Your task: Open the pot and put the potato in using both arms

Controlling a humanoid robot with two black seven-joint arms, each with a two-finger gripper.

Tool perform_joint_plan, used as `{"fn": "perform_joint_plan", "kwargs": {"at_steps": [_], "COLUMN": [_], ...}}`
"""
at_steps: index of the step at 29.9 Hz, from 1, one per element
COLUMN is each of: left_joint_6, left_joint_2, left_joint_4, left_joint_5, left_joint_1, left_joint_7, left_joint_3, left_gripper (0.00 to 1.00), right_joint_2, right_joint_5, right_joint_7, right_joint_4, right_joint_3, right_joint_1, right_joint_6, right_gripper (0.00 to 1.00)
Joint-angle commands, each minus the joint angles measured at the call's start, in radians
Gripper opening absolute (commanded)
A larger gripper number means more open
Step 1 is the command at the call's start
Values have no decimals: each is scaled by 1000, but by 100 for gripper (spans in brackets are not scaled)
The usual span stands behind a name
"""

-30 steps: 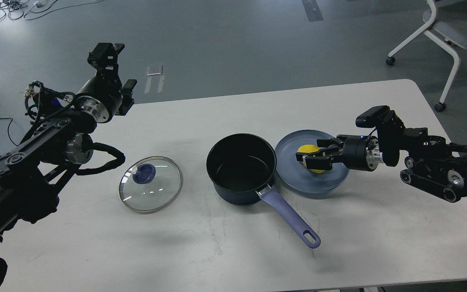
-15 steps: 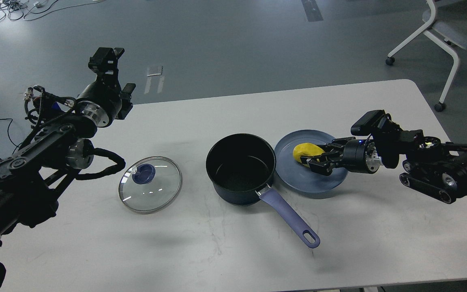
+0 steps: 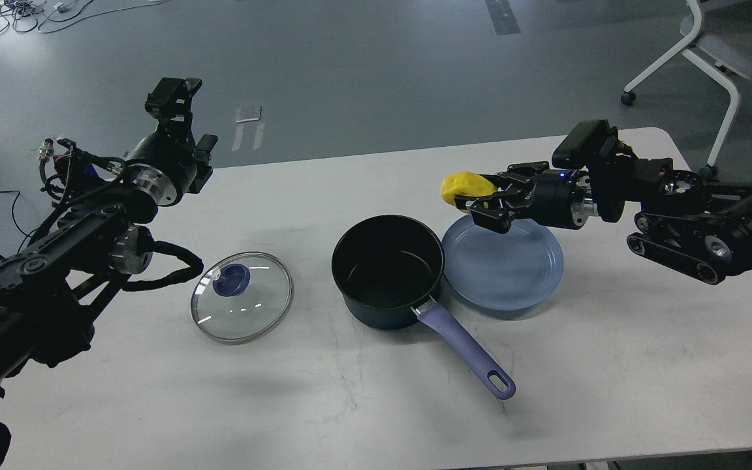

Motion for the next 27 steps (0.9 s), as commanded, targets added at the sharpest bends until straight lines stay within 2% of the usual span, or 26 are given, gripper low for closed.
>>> {"fn": "perform_joint_plan", "kwargs": {"at_steps": [1,9,10,11,12,13,14,15,16,21,27], "left_joint_6": [0,0,0,0,0,0,0,0,0,-3,-12], "left_joint_2": [-1,-10,-12,-10,-10,-10,-9,-7,-7,-9,-21], "left_joint_4": [0,0,0,0,0,0,0,0,0,0,0], "left_joint_5": [0,2,2,2,2,2,2,2,2,-1,-17], "left_joint_1": [0,-1,-1,-1,-1,-1,0,0,0,-1,0], "left_joint_7": [1,1,1,1,1,1,1,1,1,2,13], "left_joint_3": [-2,-2,0,-2,-2,-2,0,0,0,-2,-14], "left_gripper": [98,98,98,98,98,98,98,98,98,98,98], "right_joint_2": [16,161,167,173,173,178,179,181,179,173,161], "right_joint_5": [-1,-1,1,2,2,7,13,13,15,44,313], "right_joint_7": [0,0,0,0,0,0,0,0,0,0,0], "right_joint_4": [12,-21,-28,-32,-32,-31,-32,-34,-34,-29,-12], "right_joint_3": [-7,-129,-134,-134,-134,-132,-131,-131,-125,-85,-46], "right_joint_1": [33,63,60,55,55,53,50,50,49,41,50], "right_joint_6": [5,8,10,10,10,10,8,10,8,7,8], "right_gripper": [20,20,22,28,28,47,76,89,98,100,100]}}
